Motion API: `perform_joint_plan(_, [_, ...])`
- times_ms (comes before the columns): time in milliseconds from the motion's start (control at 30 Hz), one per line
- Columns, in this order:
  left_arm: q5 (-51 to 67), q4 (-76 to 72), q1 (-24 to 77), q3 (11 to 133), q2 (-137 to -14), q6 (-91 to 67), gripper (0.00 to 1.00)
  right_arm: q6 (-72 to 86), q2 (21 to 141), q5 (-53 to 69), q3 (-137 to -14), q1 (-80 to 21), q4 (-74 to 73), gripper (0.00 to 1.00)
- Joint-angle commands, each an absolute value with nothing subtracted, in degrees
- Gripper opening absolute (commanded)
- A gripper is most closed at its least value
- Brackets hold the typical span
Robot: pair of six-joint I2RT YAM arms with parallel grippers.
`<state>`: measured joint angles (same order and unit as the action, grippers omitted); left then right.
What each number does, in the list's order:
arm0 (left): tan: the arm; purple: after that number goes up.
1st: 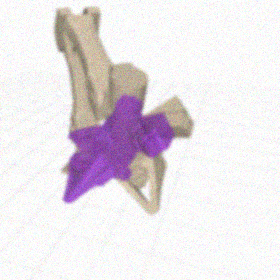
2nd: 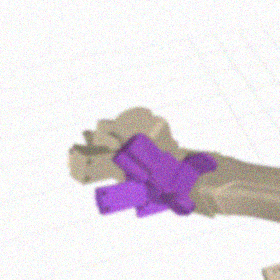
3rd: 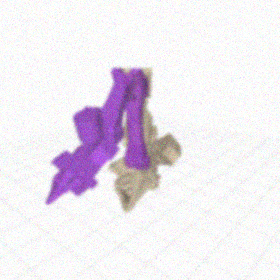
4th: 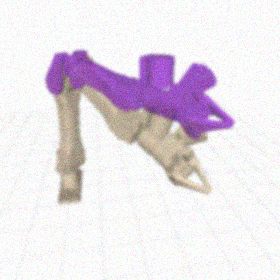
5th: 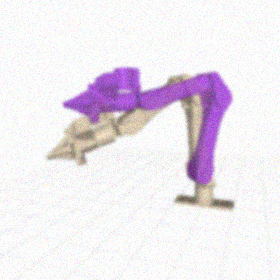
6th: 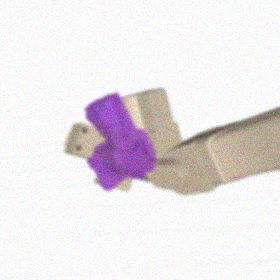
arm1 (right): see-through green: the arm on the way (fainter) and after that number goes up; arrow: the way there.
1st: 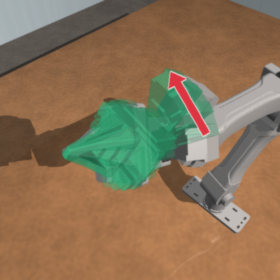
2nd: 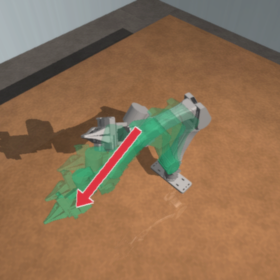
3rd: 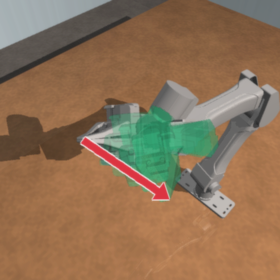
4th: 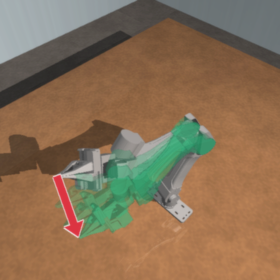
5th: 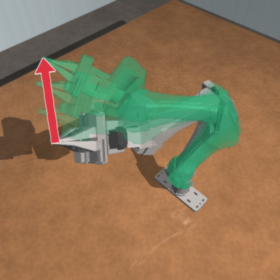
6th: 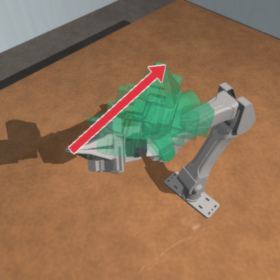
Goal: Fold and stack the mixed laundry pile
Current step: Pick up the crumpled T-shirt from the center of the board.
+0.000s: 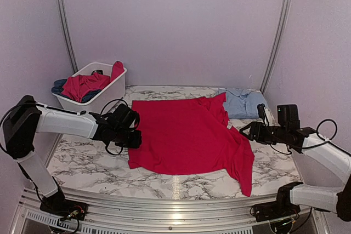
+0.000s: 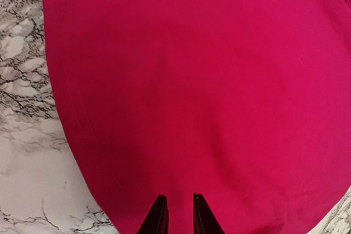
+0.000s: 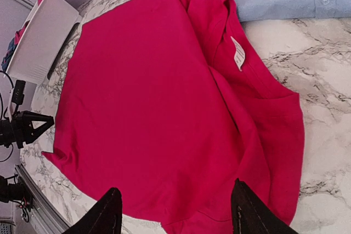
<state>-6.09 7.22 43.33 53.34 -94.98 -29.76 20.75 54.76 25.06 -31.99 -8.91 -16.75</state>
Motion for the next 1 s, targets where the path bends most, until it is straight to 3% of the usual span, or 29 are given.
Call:
perform_joint_plan(0, [-0.4,4.5,43.3,49.9,-98.9,-32.0,0.16,21.1,57.0,25.9,-33.1,-9.5,-13.2,0.62])
perform_joint_plan(400, [-7.2,7.6,30.4,36.9,-92.4,-38.1,0.12,22.6,59.9,27.1,-29.9,-9.5,-9.9,0.61])
perform_joint_plan(500, [-5.3,7.9,29.5,40.8,-92.4,-33.5,0.19,22.7,60.9,28.2,-28.9,-10.0,-8.9,0.60])
perform_joint_plan(600, [-5.1,8.5,30.1,44.3,-90.6,-29.3,0.36,22.6,60.5,28.2,-29.7,-11.8,-10.5,0.59])
perform_joint_plan(733, [-5.5,10.1,30.4,42.6,-80.4,-30.1,0.50,25.3,53.7,26.0,-28.9,-13.9,-17.1,0.62])
perform_joint_plan(967, [-7.2,18.2,40.3,36.3,-70.7,-38.1,0.51,34.2,45.7,16.4,-29.1,-30.6,-27.9,0.62])
